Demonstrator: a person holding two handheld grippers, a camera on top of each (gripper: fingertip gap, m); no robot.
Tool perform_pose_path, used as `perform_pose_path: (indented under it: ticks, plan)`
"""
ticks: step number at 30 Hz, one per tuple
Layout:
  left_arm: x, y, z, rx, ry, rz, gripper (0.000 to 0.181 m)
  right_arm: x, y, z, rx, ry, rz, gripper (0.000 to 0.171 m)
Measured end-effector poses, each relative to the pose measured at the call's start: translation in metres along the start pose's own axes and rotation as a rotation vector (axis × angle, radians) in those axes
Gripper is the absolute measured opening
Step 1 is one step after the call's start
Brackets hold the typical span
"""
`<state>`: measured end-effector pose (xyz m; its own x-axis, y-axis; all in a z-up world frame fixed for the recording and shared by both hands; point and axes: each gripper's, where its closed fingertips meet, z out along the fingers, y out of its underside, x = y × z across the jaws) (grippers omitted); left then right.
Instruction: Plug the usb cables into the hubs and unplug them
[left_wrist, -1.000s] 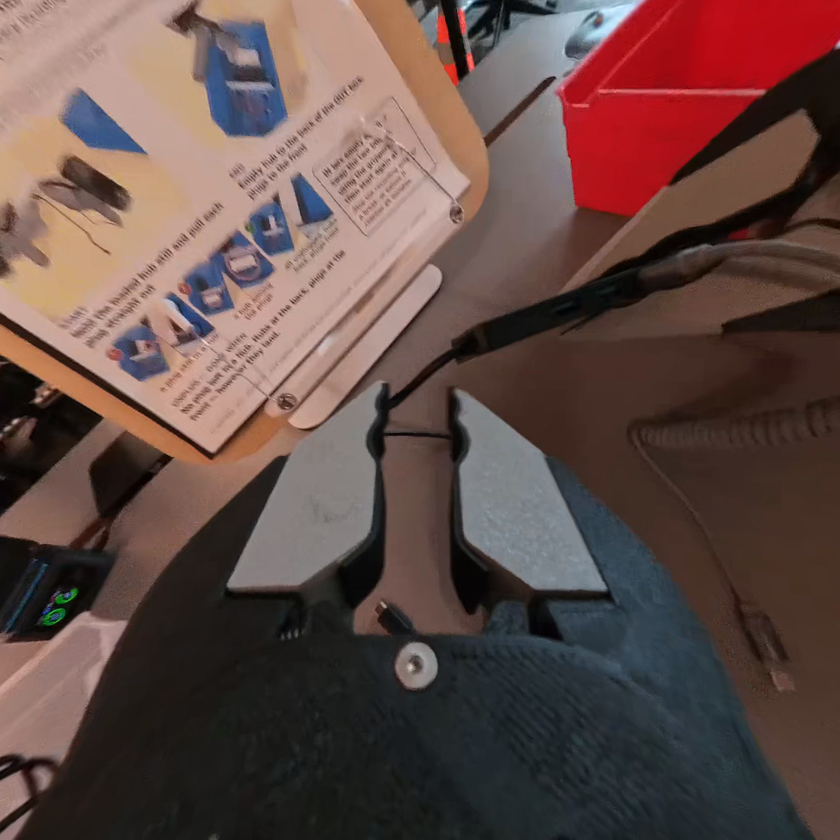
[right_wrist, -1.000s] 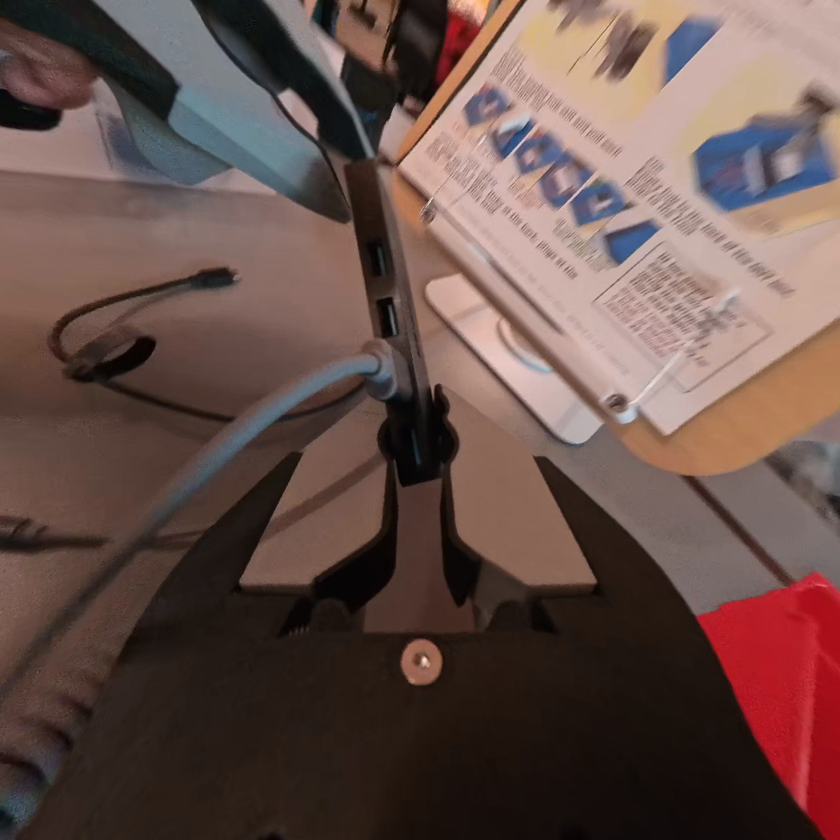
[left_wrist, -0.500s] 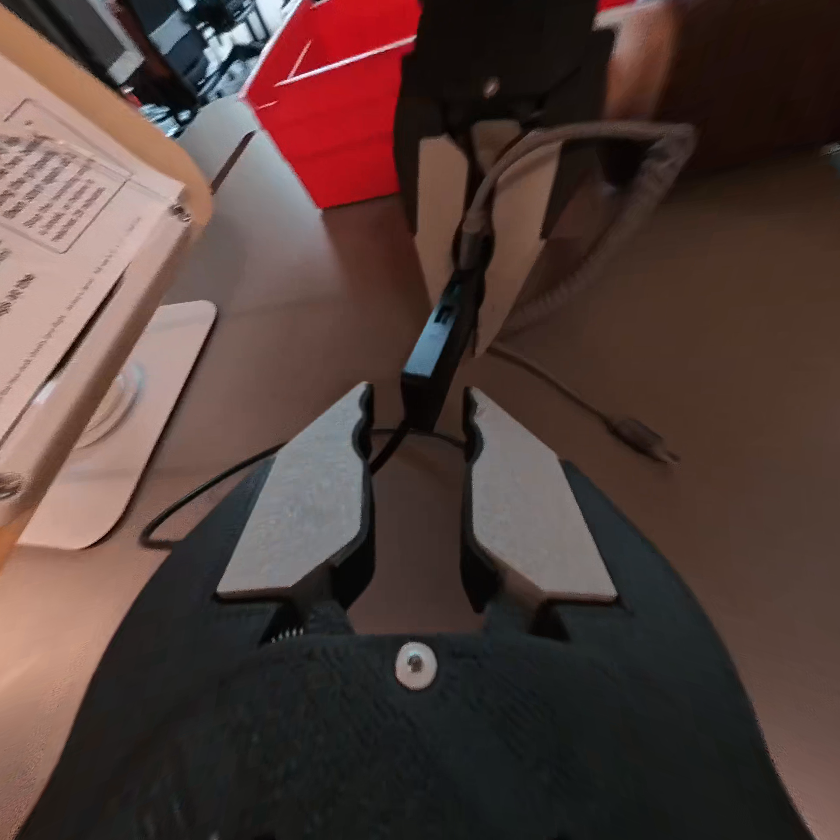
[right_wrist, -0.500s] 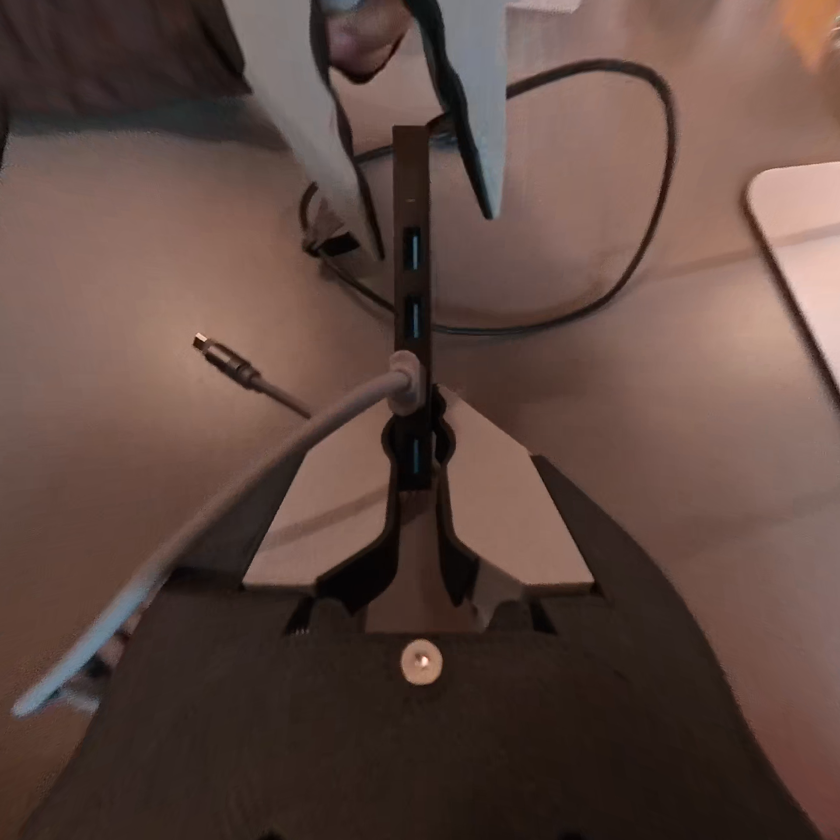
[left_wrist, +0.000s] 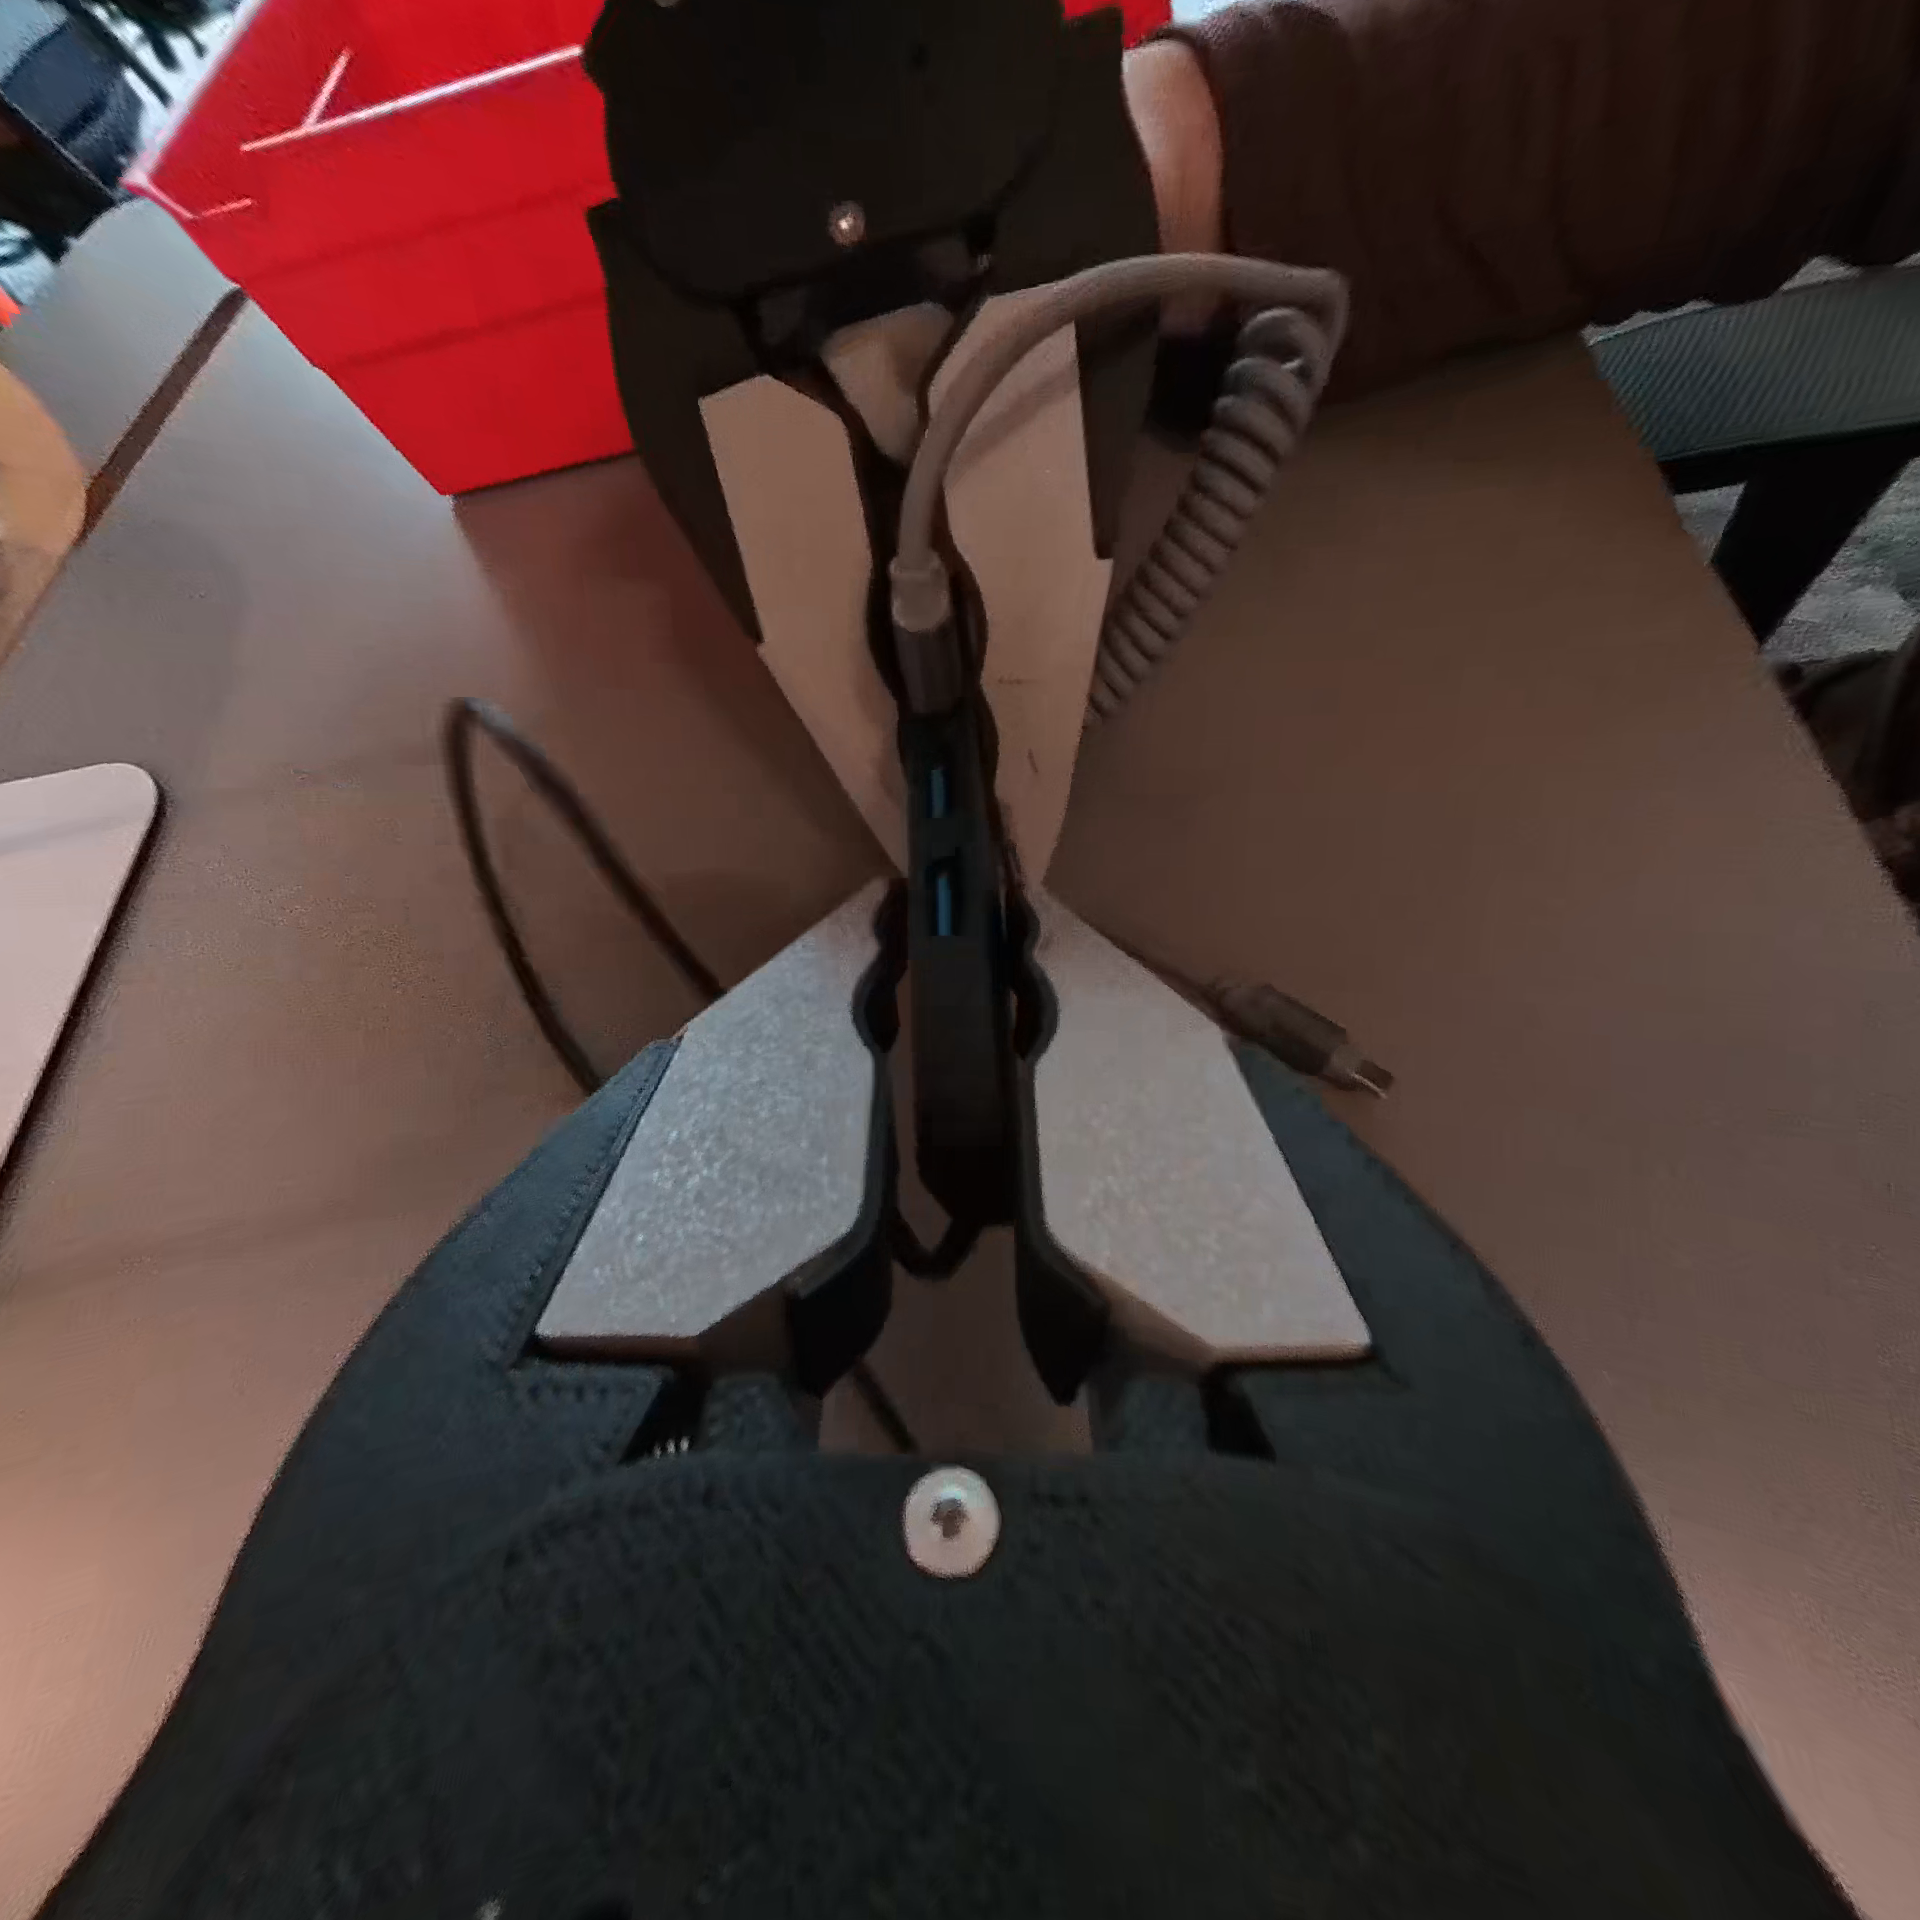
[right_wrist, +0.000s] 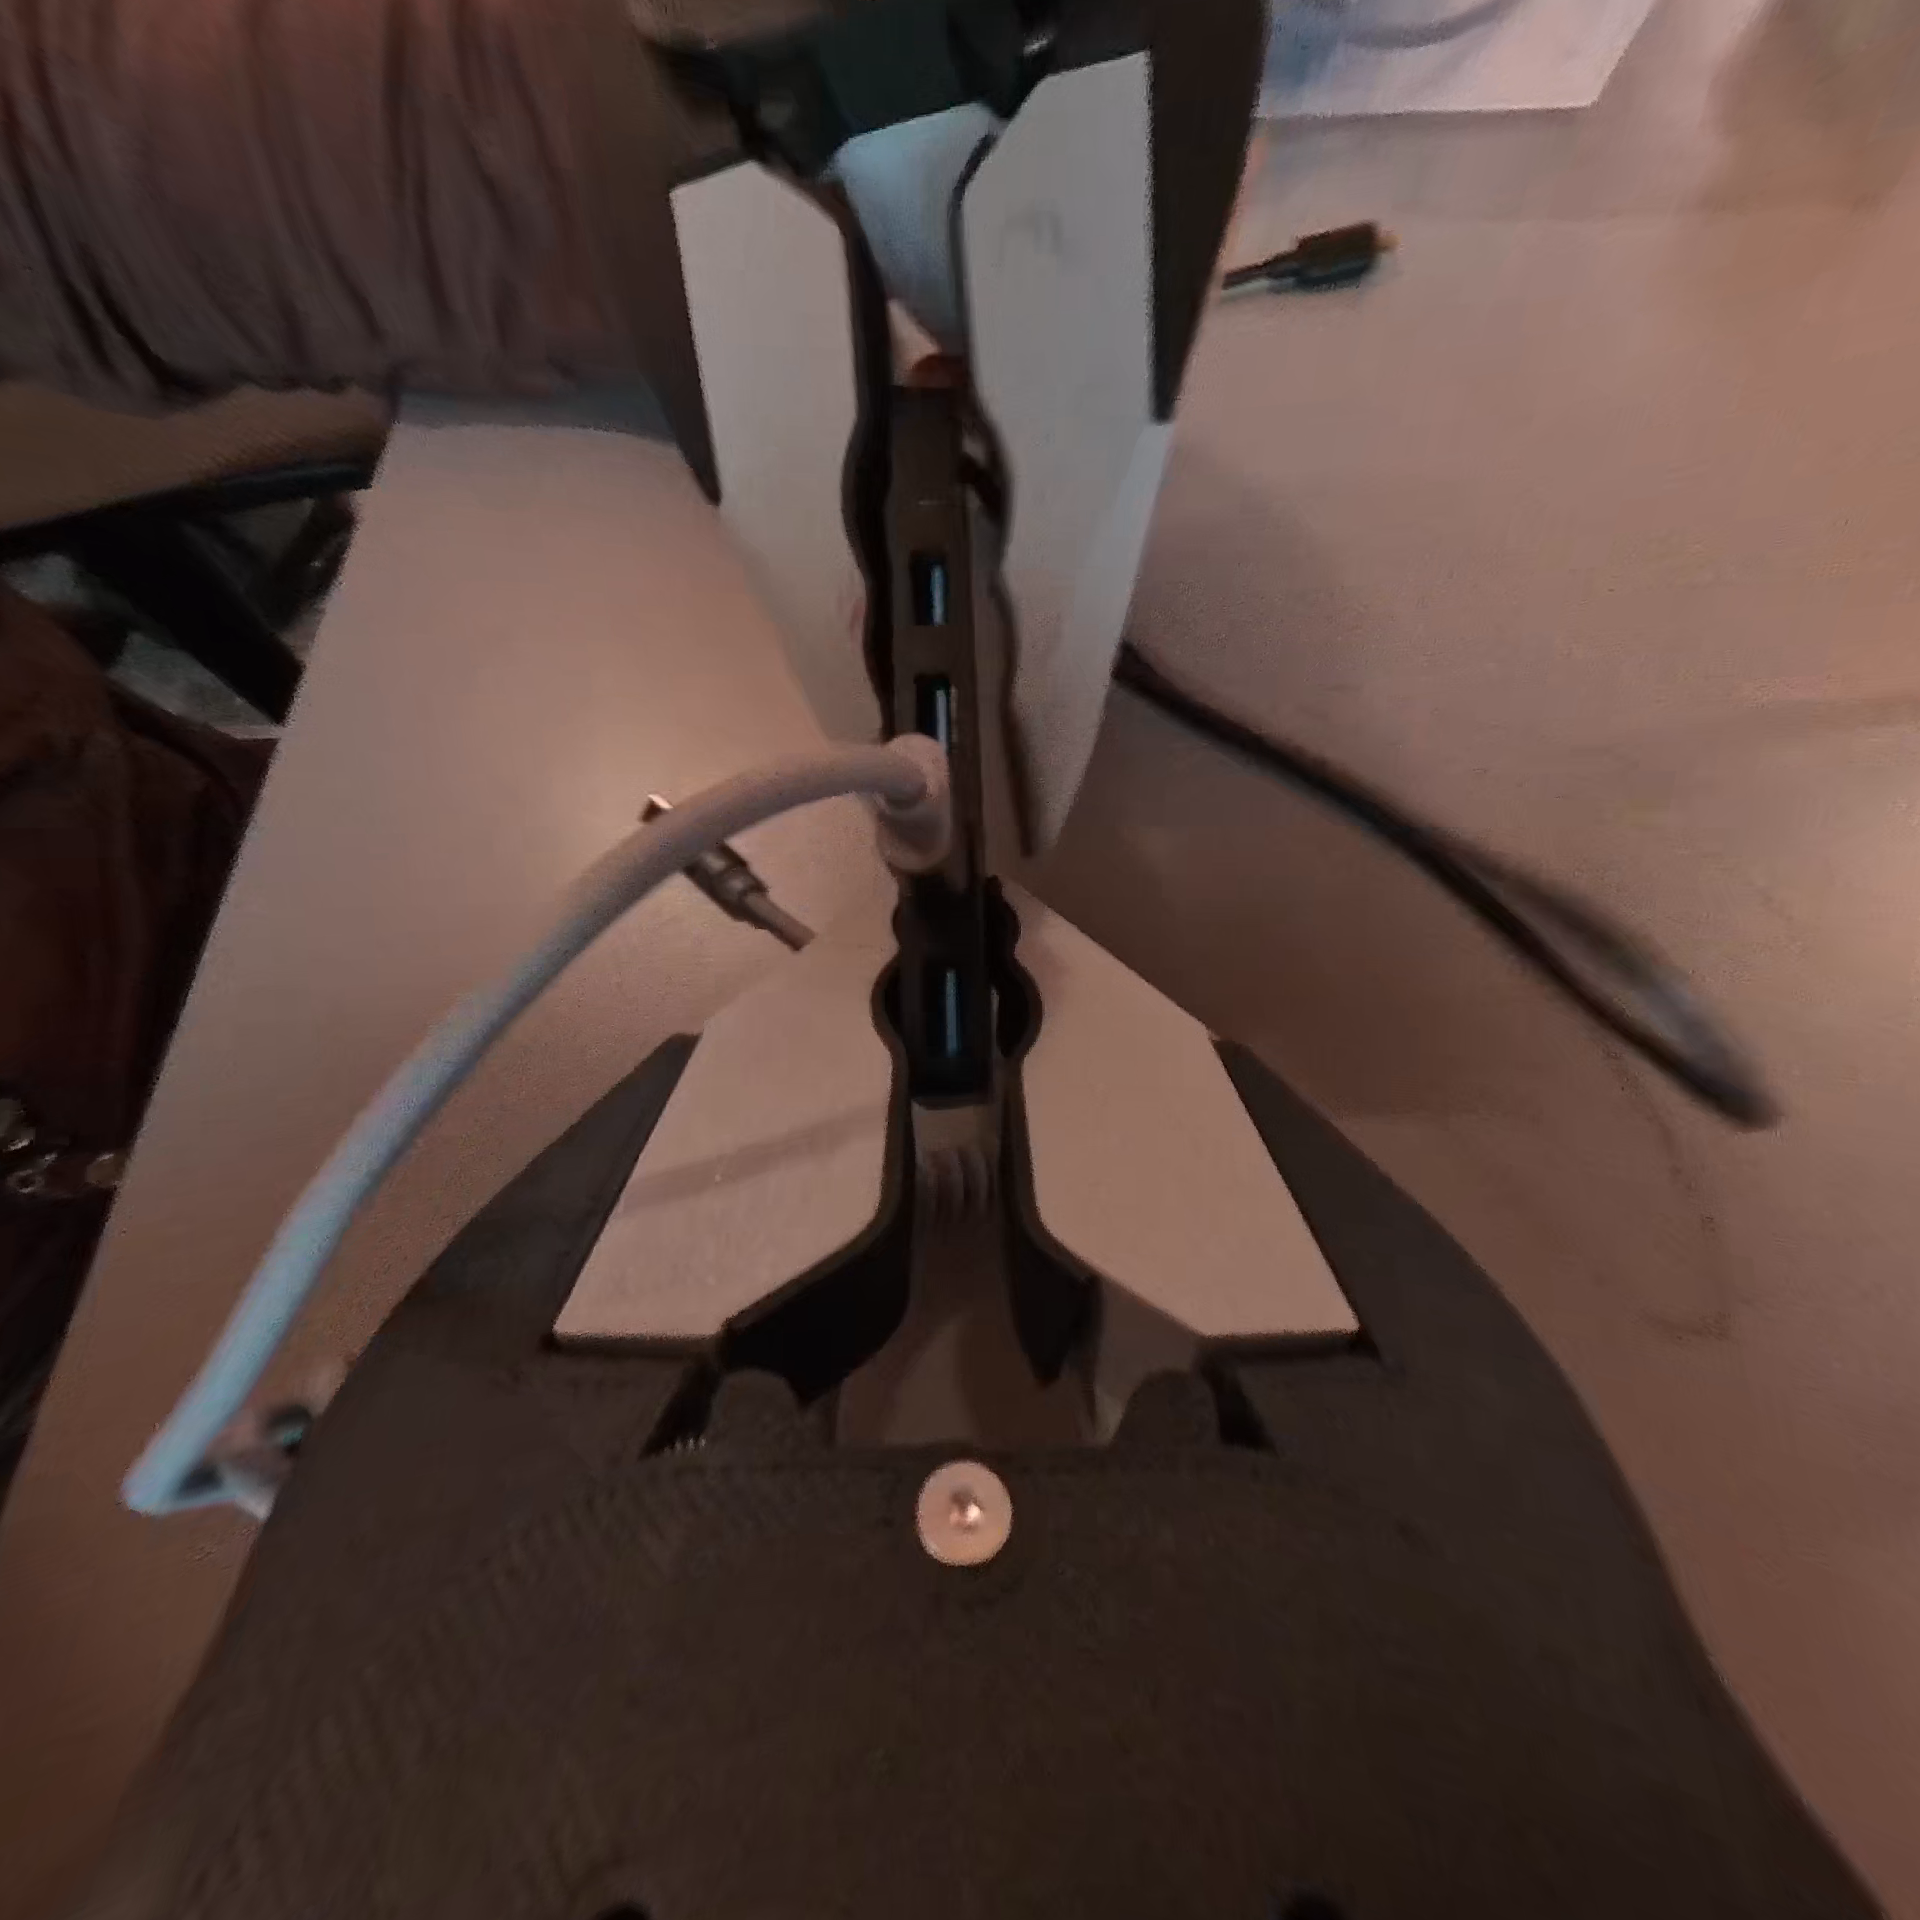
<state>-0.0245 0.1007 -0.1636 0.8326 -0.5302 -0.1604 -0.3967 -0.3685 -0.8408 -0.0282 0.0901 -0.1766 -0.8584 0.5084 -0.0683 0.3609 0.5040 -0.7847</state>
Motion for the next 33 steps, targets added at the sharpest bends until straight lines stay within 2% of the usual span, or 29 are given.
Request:
perform_pose_path:
  ticks: [1,4,12,17,25,33]
  plan:
    - [-0.003,0.001,0.002,-0.008,-0.022,0.005,0.011,0.006,0.000,-0.002,0.005,0.037,-0.007,0.008]
    - [-0.014,-0.004,0.000,0.040,-0.064,-0.016,0.009,0.015,-0.008,-0.010,0.067,0.077,0.011,0.010]
    - [-0.030,-0.013,-0.018,0.199,-0.030,-0.234,0.009,0.032,-0.037,-0.039,0.309,0.124,0.095,0.013]
    - [-0.027,-0.011,-0.014,0.191,0.007,-0.261,0.009,0.029,-0.049,-0.042,0.381,0.126,0.073,0.013]
    - [-0.024,-0.016,-0.015,0.222,0.041,-0.270,0.008,0.024,-0.053,-0.042,0.412,0.074,0.092,0.010]
    - [-0.025,-0.005,-0.003,0.115,-0.016,-0.222,0.009,0.023,-0.049,-0.019,0.406,0.039,0.135,0.011]
